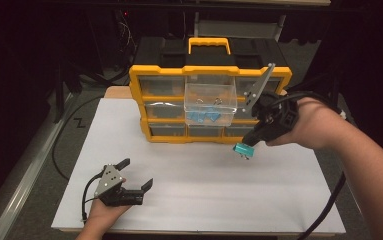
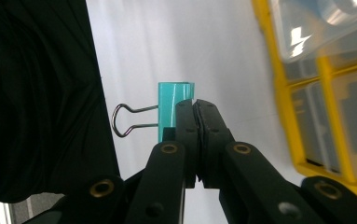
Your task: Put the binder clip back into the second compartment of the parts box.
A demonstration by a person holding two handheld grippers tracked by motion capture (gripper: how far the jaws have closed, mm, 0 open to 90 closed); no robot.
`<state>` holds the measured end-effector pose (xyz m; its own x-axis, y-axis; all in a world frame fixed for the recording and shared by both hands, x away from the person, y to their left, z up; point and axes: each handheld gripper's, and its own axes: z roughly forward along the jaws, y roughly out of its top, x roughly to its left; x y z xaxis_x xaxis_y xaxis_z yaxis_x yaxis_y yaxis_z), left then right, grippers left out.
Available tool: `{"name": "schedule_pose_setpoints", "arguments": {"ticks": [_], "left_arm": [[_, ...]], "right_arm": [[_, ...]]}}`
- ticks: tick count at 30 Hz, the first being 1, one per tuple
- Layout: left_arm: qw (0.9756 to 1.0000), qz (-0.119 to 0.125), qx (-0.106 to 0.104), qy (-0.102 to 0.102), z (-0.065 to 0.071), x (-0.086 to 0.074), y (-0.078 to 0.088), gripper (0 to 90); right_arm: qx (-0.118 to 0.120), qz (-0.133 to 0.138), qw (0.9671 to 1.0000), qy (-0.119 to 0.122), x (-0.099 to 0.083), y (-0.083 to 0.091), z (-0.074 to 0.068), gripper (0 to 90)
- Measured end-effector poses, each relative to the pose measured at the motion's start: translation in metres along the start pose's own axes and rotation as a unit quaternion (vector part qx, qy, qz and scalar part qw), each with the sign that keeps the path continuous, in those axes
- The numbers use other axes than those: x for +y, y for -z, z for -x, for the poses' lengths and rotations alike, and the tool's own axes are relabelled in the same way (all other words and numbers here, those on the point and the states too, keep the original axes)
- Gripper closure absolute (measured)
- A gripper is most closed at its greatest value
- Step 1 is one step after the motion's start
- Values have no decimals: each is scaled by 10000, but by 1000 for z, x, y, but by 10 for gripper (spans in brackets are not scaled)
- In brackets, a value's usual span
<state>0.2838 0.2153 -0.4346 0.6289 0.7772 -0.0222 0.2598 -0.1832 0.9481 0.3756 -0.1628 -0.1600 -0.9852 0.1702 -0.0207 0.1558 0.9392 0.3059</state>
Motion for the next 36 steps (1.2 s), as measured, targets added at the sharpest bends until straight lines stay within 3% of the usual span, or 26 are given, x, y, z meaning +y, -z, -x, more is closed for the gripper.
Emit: {"name": "schedule_pose_setpoints", "arguments": {"ticks": [10,16,21,36], "left_arm": [[10000,-4,-11,0,0,0,1,3],[10000,-4,-18,1,0,0,1,3],[10000,9,-21,-5,-1,0,2,3],[10000,46,-20,30,-2,0,3,3]], "right_arm": [[-273,49,9996,68,25,54,3,900],[-416,31,9990,157,45,73,5,900],[-441,-10,9988,204,62,74,13,900],[-511,-174,9983,221,109,52,47,900]]}}
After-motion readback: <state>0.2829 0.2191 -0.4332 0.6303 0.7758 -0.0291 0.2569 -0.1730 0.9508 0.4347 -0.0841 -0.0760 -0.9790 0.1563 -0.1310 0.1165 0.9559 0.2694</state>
